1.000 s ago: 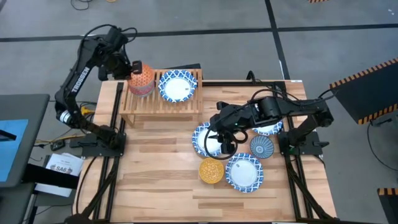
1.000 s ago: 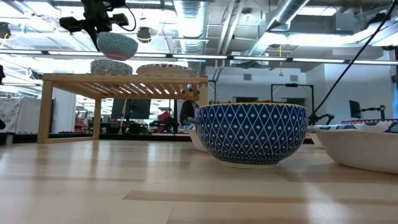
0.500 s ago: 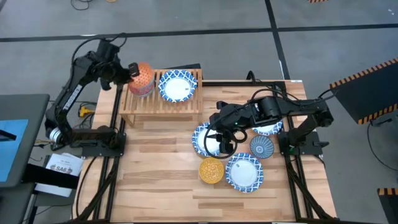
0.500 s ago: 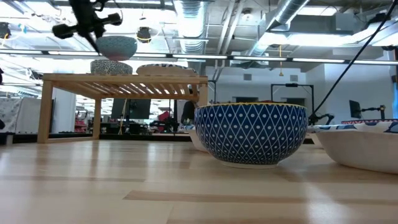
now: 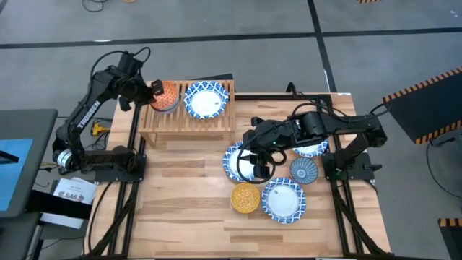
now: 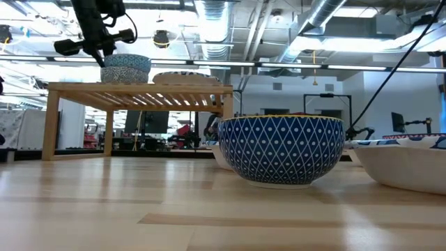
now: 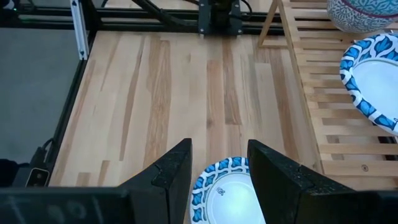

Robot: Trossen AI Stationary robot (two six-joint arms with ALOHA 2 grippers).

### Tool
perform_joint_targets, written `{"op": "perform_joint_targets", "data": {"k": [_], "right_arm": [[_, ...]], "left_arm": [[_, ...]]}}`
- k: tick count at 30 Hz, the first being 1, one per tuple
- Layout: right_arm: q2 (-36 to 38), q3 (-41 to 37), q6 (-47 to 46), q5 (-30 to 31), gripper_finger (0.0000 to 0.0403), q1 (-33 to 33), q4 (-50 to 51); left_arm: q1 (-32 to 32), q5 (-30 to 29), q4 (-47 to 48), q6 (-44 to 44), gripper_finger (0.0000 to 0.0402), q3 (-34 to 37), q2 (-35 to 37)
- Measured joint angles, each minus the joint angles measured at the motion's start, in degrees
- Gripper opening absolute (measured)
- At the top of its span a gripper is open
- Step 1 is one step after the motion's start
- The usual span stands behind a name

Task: Place and stack bowls onto a shelf
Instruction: Stack the small orange bowl on top of the small red bowl on the shelf

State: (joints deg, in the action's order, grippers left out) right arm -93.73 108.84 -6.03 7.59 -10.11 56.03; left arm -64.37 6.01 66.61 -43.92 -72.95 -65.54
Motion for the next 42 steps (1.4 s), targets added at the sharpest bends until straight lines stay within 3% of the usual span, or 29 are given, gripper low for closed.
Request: {"op": "perform_joint_targets", "data": {"k": [17, 27, 33, 42], "right_arm": [[0.0, -0.2, 0.1, 0.0, 0.0180, 0.1, -0.8], [-0.5, -1.1, 0.0, 0.0, 0.0180, 0.1, -2.2], [-0.5, -1.1, 0.0, 0.0, 0.0180, 0.1, -2.5], [-0.5, -1.1, 0.0, 0.0, 0.0180, 0.1, -2.5]], "left_arm": [[0.0, -0.7, 0.8, 1.2, 0.0033, 0.0, 0.0], [0.0, 1.8, 1.4, 3.7, 0.0088, -0.1, 0.2], [0.0, 1.7, 2.1, 4.5, 0.0114, -3.1, 0.8], [0.0, -0.5, 4.6, 6.4, 0.0122, -6.8, 0.9]]}}
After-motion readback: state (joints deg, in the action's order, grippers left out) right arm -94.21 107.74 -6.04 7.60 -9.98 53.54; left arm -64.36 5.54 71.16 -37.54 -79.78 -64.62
